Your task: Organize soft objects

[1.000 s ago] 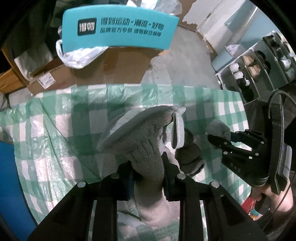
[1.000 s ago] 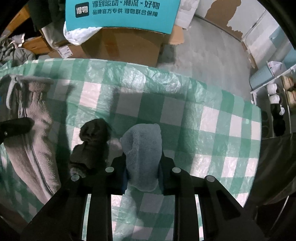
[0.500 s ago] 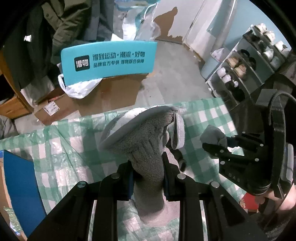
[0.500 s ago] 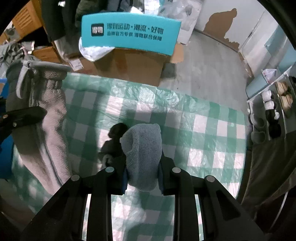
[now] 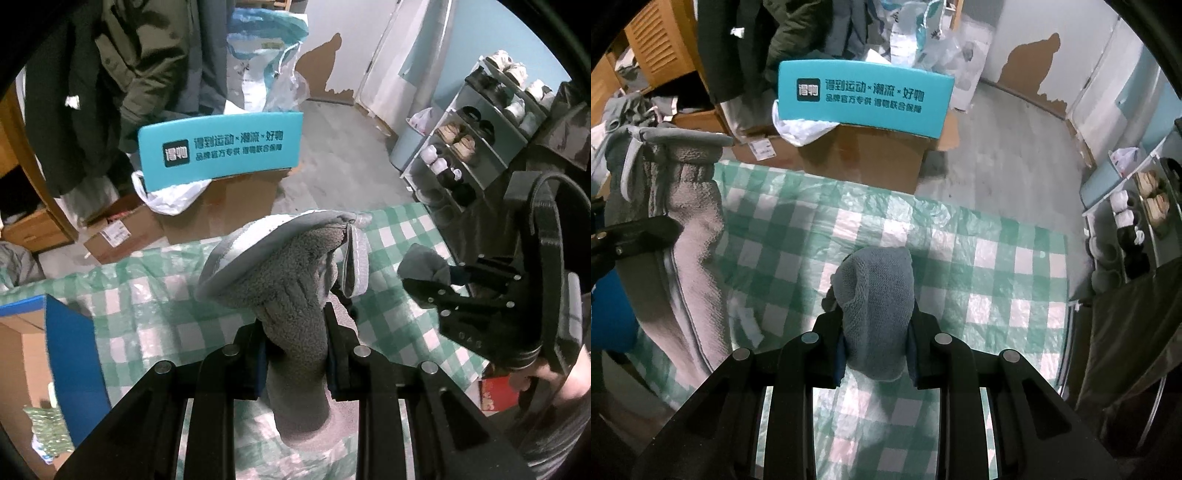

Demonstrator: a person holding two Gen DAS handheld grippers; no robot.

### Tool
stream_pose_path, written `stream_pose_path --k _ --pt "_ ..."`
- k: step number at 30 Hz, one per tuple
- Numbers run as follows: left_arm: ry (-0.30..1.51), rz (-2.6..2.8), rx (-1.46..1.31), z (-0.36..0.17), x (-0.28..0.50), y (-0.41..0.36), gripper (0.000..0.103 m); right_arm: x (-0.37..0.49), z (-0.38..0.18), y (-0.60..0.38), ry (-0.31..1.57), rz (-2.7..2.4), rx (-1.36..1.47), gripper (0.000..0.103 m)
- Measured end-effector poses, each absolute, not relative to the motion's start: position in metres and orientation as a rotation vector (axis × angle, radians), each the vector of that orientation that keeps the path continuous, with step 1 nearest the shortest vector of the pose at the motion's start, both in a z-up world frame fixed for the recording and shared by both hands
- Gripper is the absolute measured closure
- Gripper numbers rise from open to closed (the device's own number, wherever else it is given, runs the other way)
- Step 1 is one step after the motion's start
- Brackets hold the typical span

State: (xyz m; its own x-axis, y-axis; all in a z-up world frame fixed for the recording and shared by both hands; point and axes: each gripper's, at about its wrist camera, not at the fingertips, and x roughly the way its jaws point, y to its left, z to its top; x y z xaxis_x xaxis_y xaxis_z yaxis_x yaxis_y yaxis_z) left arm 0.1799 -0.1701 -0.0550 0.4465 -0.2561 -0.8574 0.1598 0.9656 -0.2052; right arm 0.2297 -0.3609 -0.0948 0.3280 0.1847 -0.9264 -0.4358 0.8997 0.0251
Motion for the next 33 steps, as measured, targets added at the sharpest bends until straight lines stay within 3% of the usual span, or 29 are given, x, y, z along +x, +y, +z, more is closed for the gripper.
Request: stream_pose_path --k 33 --pt "0.925 -0.168 -0.004 0.007 0.105 -0.099 0.078 0.176 -0.029 -0.276 1.042 0.598 -0.315 0.080"
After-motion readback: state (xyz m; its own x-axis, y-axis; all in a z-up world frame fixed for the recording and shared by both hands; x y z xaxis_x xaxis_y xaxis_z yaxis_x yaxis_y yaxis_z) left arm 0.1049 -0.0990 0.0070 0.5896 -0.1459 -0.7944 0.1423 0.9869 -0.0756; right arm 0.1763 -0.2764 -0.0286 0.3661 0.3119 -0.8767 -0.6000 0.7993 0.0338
